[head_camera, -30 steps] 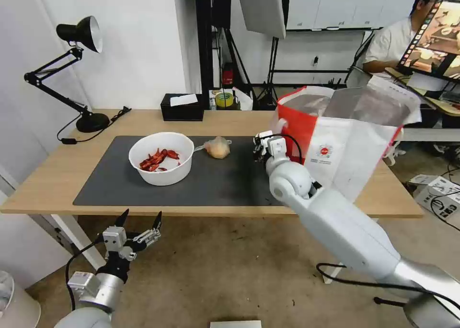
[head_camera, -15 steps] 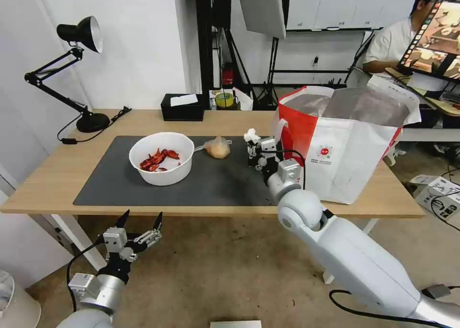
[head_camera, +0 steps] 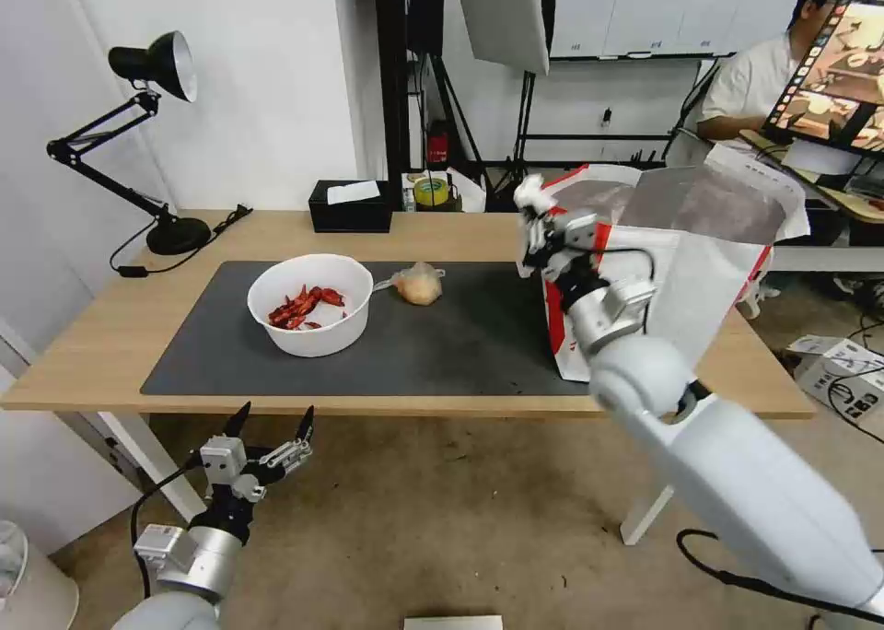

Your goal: Pick up the trash from the table and place it into the takeout bag.

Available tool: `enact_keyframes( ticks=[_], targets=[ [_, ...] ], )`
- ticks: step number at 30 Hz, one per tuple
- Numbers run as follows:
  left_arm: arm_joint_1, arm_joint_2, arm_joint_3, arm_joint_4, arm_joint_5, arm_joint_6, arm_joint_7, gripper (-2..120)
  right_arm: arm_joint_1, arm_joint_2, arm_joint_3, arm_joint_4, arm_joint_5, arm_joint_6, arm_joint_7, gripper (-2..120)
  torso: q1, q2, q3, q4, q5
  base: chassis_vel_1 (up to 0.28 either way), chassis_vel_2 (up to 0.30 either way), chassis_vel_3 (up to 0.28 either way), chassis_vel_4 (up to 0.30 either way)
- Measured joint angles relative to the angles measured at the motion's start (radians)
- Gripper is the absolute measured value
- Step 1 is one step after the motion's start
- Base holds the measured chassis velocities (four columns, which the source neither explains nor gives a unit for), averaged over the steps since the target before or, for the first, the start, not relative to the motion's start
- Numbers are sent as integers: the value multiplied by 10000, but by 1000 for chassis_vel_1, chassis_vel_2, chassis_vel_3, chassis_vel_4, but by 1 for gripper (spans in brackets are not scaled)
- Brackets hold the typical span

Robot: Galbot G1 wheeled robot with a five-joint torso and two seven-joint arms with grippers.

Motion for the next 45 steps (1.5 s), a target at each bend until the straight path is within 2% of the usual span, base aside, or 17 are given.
enact_keyframes(
  ticks=[3,6,11,15,20,23,24,26,28,32,35,36,39,41,43,45],
  targets=[
    [-1,23,-2,3,-5,-9,0,100,196,-208,203,-71,71,-267,247,0,0,0,0,0,0,0,0,0,0],
    [-40,40,9,14,-16,-12,0,100,408,-428,497,-302,139,-1137,698,0,0,0,0,-1,1,0,0,0,0],
    [-128,40,46,23,-51,-12,0,100,555,-569,661,-413,450,-1819,1072,0,1,0,0,-1,2,0,0,0,0],
    [-184,50,130,10,-204,92,4,100,831,-780,729,-372,1512,-2895,1886,0,1,0,0,0,0,0,0,0,0],
    [-234,66,167,10,-231,114,5,100,842,-811,729,-325,1873,-3171,2231,1,1,0,0,0,1,0,0,0,0],
    [-238,71,189,12,-231,115,8,100,753,-836,729,-251,1984,-3256,2391,15,1,0,0,0,1,0,0,0,0],
    [-238,71,189,12,-231,115,8,100,753,-836,729,-251,1984,-3256,2391,15,1,0,0,0,1,0,0,0,0],
    [-239,72,196,13,-231,116,12,100,703,-844,746,-205,2012,-3352,2485,24,0,0,0,0,0,0,0,0,0],
    [-238,75,201,13,-231,115,14,100,659,-845,828,-165,2107,-3570,2568,36,1,0,0,0,0,0,0,0,0],
    [-228,81,201,10,-231,115,14,100,608,-844,880,-140,2142,-3719,2602,43,1,0,0,0,0,0,0,0,0],
    [-202,86,198,-17,-230,116,15,100,547,-844,928,-95,2161,-3921,2610,59,0,0,0,0,-1,0,0,0,0],
    [-202,86,198,-17,-230,116,15,100,547,-844,928,-95,2161,-3921,2610,59,0,0,0,0,-1,0,0,0,0],
    [-166,79,193,-50,-214,115,15,100,522,-827,953,-72,2162,-4095,2610,72,1,0,0,0,0,0,0,0,0],
    [-159,76,190,-59,-212,116,15,100,521,-815,955,-72,2160,-4105,2610,76,1,-1,0,-1,0,0,0,0,0],
    [-137,72,174,-107,-209,116,16,100,521,-791,956,-72,2150,-4107,2605,89,1,0,0,0,0,0,0,0,0],
    [-134,69,168,-126,-210,116,16,100,520,-779,952,-64,2147,-4072,2595,92,1,0,0,0,0,0,0,0,0]
  ],
)
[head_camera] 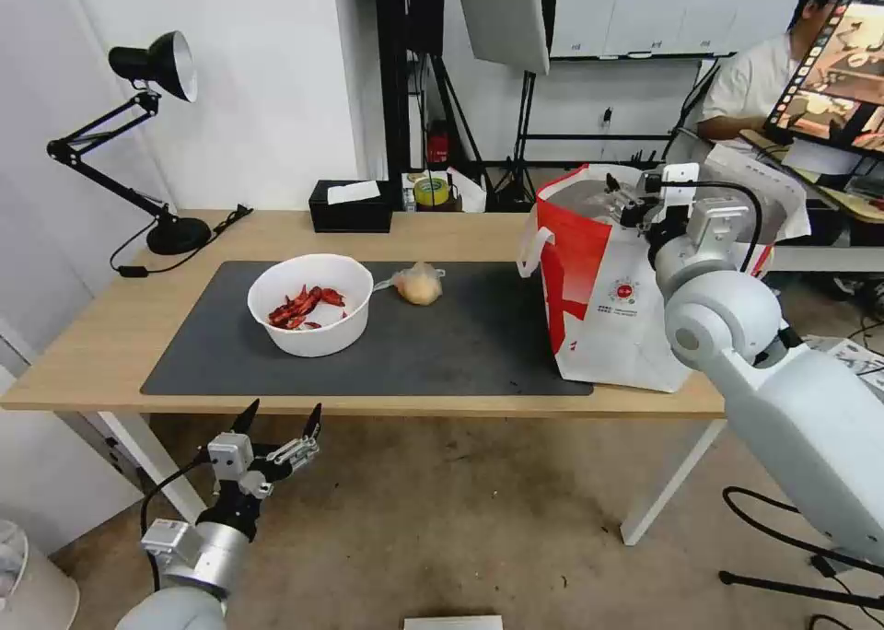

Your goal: Pick up the trash from the table and place it into the takeout bag.

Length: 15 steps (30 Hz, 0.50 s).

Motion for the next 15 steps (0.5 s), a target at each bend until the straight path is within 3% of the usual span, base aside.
enact_keyframes(
  ticks=[2,7,9,15],
  targets=[
    [2,-2,-31,-28,-8,2,-2,100,-44,27,-60,40,-2,325,-24,99,0,0,0,0,-1,0,0,0,0],
    [-15,9,-110,-33,-26,5,-4,100,-103,85,-140,117,17,954,-217,100,0,0,0,0,0,0,0,0,0],
    [-15,15,-154,-34,-28,4,-4,100,-114,75,-171,253,213,1539,-746,100,0,0,0,0,0,0,0,0,0],
    [-8,-12,-160,-33,-15,-24,4,100,-612,-158,-244,905,538,2080,-1950,100,0,0,0,1,-1,0,0,0,0]
  ],
)
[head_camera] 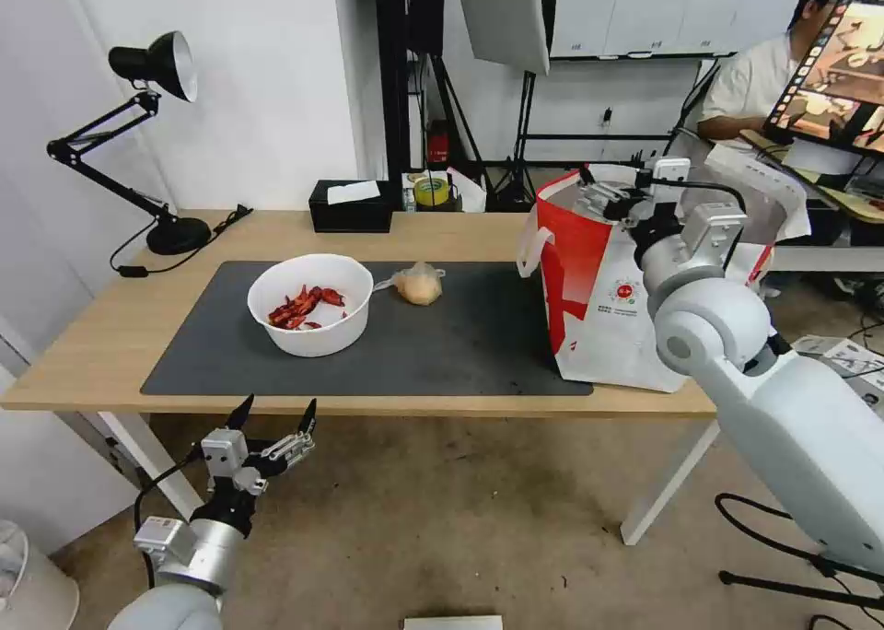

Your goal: Pick up the trash from the table and place it into the takeout bag.

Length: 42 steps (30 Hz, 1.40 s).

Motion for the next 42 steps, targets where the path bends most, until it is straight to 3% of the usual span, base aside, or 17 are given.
enact_keyframes(
  ticks=[9,19,25,36,42],
  targets=[
    [-95,-12,112,26,25,-28,19,100,-2403,-317,624,1510,-512,295,-1704,100,-1,0,-1,-1,1,0,0,0,0],
    [-208,-24,200,164,85,-47,34,100,-4979,-387,1717,2375,-1430,611,-2213,100,0,1,-1,-2,0,0,0,0,0],
    [-303,-63,281,301,104,-62,36,100,-6796,328,2143,2324,-2382,1351,-2231,100,-1,0,0,-2,1,0,0,0,0],
    [-337,-49,295,434,99,-96,41,100,-8519,1778,1940,1552,-4158,2638,-1699,100,-1,0,0,-1,1,0,0,0,0],
    [-375,-75,345,513,112,-125,74,100,-9032,2192,1870,997,-4681,3197,-1614,100,0,0,-1,-1,-1,0,0,0,0]
  ],
)
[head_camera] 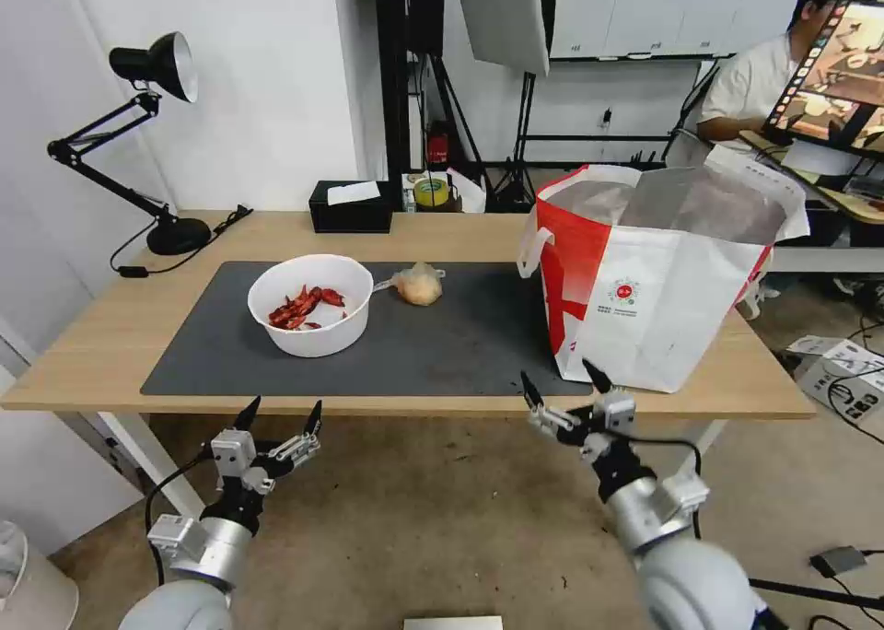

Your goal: Pick up the trash from the table and place it into the takeout bag.

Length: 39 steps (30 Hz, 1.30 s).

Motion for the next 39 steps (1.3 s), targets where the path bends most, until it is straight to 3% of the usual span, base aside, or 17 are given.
enact_keyframes(
  ticks=[6,24,39],
  targets=[
    [-13,-23,35,48,21,-18,39,100,-321,353,-113,-491,-373,313,13,100,1,0,0,0,1,0,0,0,0],
    [27,-17,-16,70,21,-48,69,100,-151,290,-289,-545,-334,243,3,100,0,0,1,0,1,0,0,0,0],
    [69,-7,-88,-26,16,-66,72,100,2201,-719,-1200,-326,480,-860,64,100,1,0,2,1,2,0,0,0,0]
  ],
)
